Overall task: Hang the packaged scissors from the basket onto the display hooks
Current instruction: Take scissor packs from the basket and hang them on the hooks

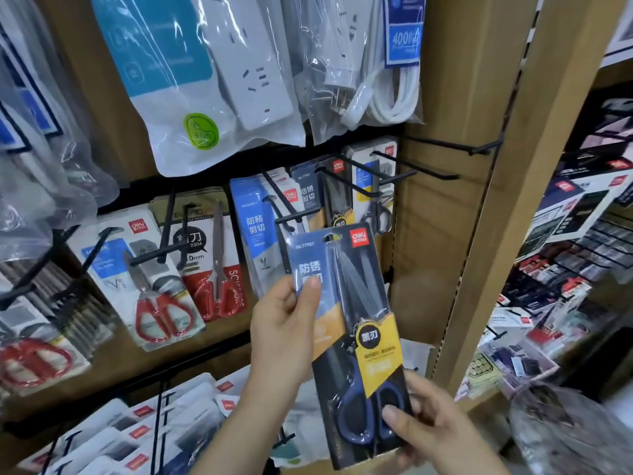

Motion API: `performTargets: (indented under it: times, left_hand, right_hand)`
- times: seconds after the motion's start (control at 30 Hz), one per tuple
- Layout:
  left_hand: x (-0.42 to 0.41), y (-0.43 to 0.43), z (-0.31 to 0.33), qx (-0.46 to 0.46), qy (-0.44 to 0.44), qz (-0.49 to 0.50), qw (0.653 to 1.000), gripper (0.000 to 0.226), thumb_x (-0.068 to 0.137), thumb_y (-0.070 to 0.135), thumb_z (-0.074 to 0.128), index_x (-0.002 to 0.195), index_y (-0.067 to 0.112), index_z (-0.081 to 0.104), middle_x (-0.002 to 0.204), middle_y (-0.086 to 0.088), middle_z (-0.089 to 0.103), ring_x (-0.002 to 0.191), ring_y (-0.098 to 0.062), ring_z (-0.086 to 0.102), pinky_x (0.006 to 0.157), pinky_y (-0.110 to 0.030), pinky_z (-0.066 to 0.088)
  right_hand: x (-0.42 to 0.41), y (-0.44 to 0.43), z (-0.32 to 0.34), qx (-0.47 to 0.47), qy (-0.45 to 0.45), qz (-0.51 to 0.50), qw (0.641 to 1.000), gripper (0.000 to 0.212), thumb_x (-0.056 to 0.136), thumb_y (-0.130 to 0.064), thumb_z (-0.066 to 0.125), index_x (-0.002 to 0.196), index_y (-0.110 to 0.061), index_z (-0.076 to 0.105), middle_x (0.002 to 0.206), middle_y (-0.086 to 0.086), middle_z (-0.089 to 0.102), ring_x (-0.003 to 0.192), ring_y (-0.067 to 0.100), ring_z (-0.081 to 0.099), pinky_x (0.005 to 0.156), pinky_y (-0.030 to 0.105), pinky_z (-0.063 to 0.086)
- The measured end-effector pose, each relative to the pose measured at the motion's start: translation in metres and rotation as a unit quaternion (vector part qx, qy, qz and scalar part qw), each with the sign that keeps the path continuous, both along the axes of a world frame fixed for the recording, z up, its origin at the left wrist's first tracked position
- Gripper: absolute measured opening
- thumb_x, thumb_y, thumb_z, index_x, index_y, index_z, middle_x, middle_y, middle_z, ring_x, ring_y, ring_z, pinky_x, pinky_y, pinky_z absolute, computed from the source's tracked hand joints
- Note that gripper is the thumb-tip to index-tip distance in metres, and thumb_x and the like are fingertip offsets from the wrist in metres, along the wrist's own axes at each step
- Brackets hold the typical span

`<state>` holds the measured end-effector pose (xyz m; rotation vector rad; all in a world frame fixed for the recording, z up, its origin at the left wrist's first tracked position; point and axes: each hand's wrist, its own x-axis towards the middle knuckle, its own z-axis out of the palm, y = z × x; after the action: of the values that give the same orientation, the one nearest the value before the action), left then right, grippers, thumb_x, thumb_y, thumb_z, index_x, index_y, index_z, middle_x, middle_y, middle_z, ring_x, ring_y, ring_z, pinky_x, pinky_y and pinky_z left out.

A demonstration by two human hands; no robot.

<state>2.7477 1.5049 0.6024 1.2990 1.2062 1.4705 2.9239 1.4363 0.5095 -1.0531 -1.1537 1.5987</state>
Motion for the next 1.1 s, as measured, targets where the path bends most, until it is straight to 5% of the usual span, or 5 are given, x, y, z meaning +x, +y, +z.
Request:
performTargets:
  times: [0.13,0.33,0.6,0.8,1.1]
  left_hand:
    - [0.015,0.011,0.018,0.026,0.029,-0.052,0.998,0.062,0.086,0.057,0.059,0.101,-0.004,0.057,0.087,-0.014,0.063,0.079,-0.025,0.054,0.074,-0.049,0.049]
    - [0.027,0.024,0.036,0.046,0.077,-0.087,0.992,0.072,0.087,0.062,0.051,0.097,-0.009,0.052,0.081,-0.032,0.059,0.074,-0.026,0.051,0.067,-0.059,0.047]
    - [0.034,0.042,0.051,0.097,0.152,-0.054,0.982,0.035,0.101,0.032,0.051,0.078,0.007,0.060,0.056,-0.003,0.054,0.053,-0.019,0.047,0.050,-0.030,0.040]
    - [0.047,0.045,0.050,0.144,0.194,-0.017,0.970,0.044,0.100,0.037,0.050,0.081,-0.002,0.059,0.057,-0.009,0.042,0.055,-0.012,0.035,0.052,-0.034,0.030]
    - [0.048,0.037,0.052,0.178,0.177,0.011,0.968,0.048,0.100,0.031,0.052,0.066,-0.001,0.040,0.055,0.002,0.031,0.053,-0.009,0.029,0.049,-0.024,0.024]
  right_hand:
    - [0.006,0.007,0.004,0.022,0.069,-0.112,0.991,0.026,0.064,-0.026,0.077,0.089,-0.027,0.078,0.067,0.004,0.068,0.058,0.012,0.060,0.049,0.023,0.050]
    - [0.006,0.018,0.003,0.020,0.103,-0.162,0.981,0.079,0.036,-0.065,0.092,0.095,-0.014,0.075,0.075,0.015,0.067,0.059,0.017,0.059,0.046,0.024,0.047]
    - [0.009,0.019,0.002,-0.008,0.137,-0.163,0.977,0.086,0.036,-0.062,0.093,0.099,-0.008,0.074,0.077,0.016,0.068,0.056,0.016,0.055,0.044,0.023,0.044]
    - [0.005,0.013,0.009,-0.096,0.307,-0.175,0.930,0.039,0.081,-0.025,0.055,0.095,0.010,0.066,0.083,0.028,0.068,0.050,0.023,0.064,0.038,0.027,0.050]
    - [0.005,0.016,0.015,-0.056,0.193,-0.275,0.940,0.038,0.085,-0.028,0.055,0.064,-0.006,0.077,0.056,0.017,0.062,0.034,0.015,0.044,0.030,0.019,0.036]
